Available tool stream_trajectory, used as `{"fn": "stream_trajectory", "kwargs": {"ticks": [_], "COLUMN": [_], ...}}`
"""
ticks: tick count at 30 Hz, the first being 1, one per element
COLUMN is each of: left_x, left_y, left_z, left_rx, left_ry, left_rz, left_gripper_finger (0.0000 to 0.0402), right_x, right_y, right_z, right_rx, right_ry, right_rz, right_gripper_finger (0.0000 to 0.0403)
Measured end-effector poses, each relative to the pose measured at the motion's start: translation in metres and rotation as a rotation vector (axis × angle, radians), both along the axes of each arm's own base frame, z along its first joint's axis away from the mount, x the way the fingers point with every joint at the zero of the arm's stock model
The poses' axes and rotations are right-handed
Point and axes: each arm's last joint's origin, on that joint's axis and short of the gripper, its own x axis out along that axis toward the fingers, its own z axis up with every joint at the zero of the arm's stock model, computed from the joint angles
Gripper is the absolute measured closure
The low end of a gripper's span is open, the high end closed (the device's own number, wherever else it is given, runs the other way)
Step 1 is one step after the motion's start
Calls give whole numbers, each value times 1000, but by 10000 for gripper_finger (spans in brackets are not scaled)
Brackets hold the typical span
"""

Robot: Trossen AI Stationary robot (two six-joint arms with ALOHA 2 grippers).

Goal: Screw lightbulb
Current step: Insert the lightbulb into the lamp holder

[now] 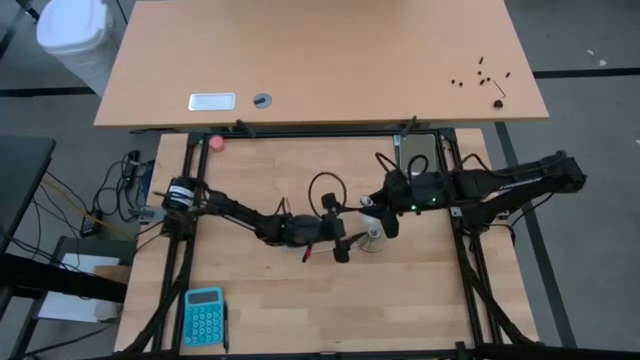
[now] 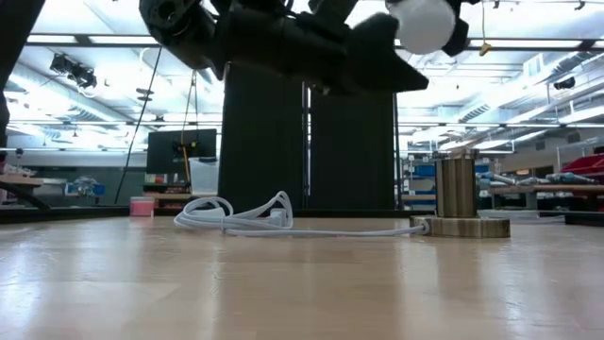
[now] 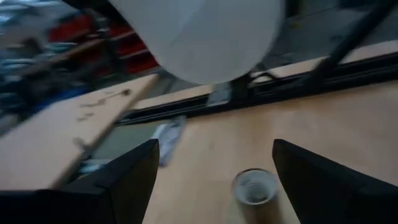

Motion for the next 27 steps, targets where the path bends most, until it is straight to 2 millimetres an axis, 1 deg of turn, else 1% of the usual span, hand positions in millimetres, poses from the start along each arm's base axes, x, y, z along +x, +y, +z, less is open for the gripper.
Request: {"fn": "stream_trajectory", "kwargs": {"ticks": [2,5,7,10,14,17,19,21,24,27], "left_x": [1,1,0,0,0,0,3,6,11,13], "left_y": [-6,-16,-22,-28,-28,-26,-23,-21,-19,-16], "left_z": [-7,-17,-19,-20,-21,-14,-9,-5,3,6], "left_rx": [23,29,19,-4,20,51,75,73,67,65], "left_ry": [-6,-24,-64,-143,-189,-232,-243,-254,-283,-293], "left_rz": [67,139,177,208,251,272,280,283,265,267], "left_gripper_finger": [81,81,81,81,81,81,81,81,81,81], "right_x": [1,-4,-8,-16,-25,-31,-35,-36,-33,-31], "right_y": [2,3,3,6,6,4,3,3,3,4], "right_z": [-7,-22,-30,-44,-75,-85,-87,-84,-85,-86], "right_rx": [14,10,12,41,95,110,65,19,-48,-70], "right_ry": [-45,-87,-162,-332,-493,-610,-669,-711,-719,-741], "right_rz": [-16,-63,-89,-141,-244,-293,-305,-315,-317,-316], "right_gripper_finger": [250,250,250,250,250,250,250,249,249,249]}}
